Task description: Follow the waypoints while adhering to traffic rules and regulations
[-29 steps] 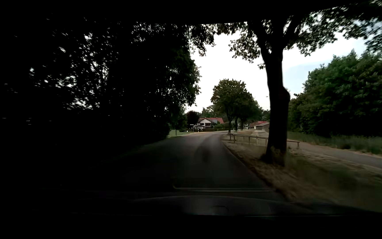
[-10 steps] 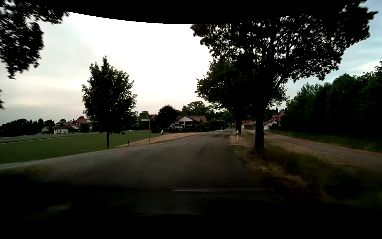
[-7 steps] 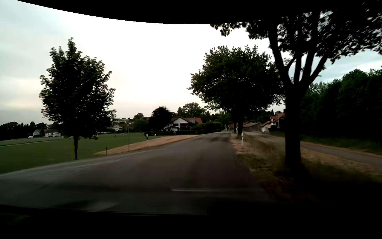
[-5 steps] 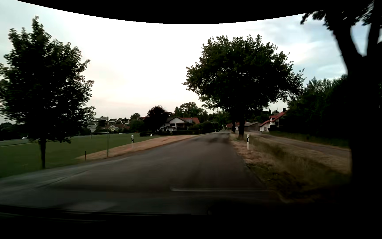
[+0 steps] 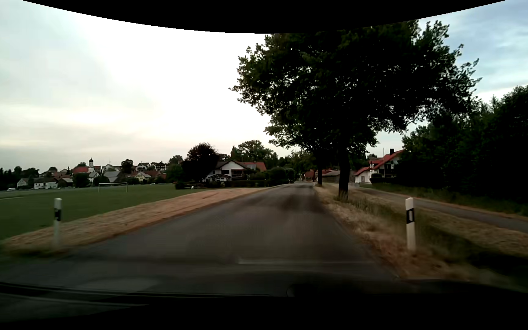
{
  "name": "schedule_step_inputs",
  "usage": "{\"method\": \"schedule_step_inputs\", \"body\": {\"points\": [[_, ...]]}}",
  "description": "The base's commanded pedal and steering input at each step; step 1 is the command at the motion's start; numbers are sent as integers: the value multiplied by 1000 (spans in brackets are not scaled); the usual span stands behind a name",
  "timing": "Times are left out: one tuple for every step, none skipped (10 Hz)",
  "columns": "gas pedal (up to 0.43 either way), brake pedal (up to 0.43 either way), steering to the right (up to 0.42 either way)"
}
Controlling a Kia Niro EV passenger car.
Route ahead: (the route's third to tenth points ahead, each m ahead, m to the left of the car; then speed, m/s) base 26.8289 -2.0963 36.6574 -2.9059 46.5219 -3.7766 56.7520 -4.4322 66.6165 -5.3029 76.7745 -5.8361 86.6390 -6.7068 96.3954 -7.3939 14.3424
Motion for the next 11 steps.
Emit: {"method": "schedule_step_inputs", "body": {"points": [[79, 6, 26], [79, 6, 26], [79, 6, 26], [79, 6, 26], [67, 6, 25], [67, 6, 23], [67, 6, 22], [67, 6, 21], [67, 6, 20], [67, 6, 18], [67, 6, 15]]}}
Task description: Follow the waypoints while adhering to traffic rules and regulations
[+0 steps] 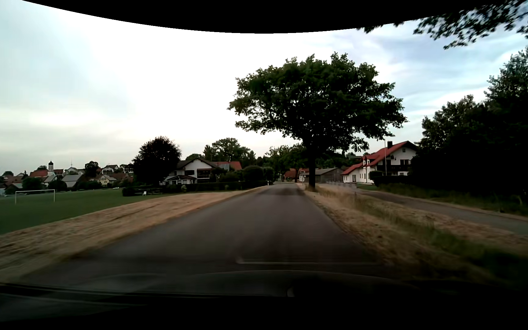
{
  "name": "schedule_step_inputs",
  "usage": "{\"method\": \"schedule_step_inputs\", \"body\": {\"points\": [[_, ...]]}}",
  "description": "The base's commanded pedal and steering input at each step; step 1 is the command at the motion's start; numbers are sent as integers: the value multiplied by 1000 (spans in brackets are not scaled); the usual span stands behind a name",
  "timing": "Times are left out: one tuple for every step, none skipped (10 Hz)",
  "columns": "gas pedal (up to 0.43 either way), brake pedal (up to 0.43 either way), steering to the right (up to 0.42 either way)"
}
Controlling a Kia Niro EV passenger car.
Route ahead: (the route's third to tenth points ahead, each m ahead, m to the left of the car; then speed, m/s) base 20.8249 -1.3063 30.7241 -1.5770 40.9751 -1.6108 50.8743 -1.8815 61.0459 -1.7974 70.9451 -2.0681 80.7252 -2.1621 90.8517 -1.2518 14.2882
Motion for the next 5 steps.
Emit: {"method": "schedule_step_inputs", "body": {"points": [[67, 6, 11], [67, 6, 10], [67, 6, 10], [67, 6, 10], [67, 6, 10]]}}
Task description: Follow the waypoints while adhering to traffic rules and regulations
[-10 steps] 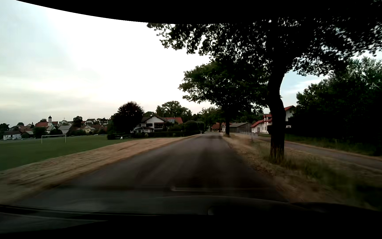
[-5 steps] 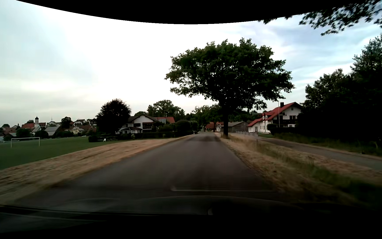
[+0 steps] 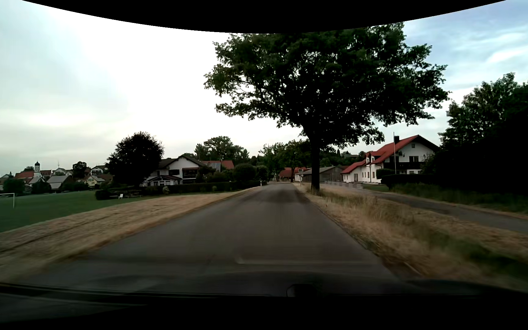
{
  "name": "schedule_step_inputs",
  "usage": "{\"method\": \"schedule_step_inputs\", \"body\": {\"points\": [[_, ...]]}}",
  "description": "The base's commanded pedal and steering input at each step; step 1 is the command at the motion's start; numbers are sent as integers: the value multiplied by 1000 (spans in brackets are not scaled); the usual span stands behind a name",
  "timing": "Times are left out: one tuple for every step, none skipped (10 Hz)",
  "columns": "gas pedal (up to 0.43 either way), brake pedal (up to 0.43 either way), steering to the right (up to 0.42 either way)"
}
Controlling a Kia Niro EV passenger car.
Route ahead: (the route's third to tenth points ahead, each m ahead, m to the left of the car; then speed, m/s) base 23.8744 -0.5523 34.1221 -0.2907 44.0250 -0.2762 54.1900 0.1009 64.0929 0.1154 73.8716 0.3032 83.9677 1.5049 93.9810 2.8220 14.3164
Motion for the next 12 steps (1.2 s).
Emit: {"method": "schedule_step_inputs", "body": {"points": [[67, 6, 10], [67, 6, 10], [67, 6, 10], [67, 6, 9], [67, 6, 7], [67, 6, 5], [67, 6, 3], [67, 6, 1], [67, 12, 1], [67, 6, 1], [67, 6, 1], [67, 6, 2]]}}
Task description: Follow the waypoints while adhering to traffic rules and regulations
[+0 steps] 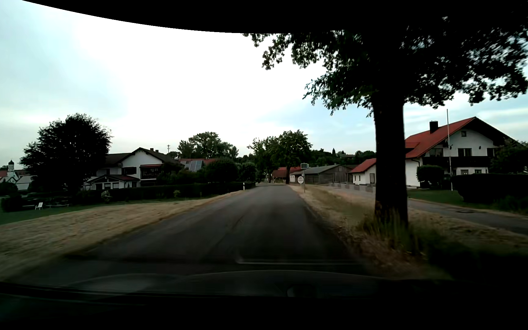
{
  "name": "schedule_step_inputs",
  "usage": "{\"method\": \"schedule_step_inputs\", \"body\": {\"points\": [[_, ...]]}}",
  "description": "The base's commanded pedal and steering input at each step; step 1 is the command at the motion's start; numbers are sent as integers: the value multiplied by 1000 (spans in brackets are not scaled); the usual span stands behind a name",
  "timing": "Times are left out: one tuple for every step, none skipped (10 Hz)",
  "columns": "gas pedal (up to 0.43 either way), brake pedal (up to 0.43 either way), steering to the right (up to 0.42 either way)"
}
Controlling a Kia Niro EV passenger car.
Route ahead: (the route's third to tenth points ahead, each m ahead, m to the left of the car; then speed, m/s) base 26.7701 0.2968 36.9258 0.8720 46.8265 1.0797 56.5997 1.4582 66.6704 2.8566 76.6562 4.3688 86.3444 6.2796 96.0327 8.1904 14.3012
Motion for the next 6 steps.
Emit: {"method": "schedule_step_inputs", "body": {"points": [[59, 6, 1], [59, 6, 1], [39, 6, 1], [39, 6, 2], [39, 6, 1], [8, 6, 2]]}}
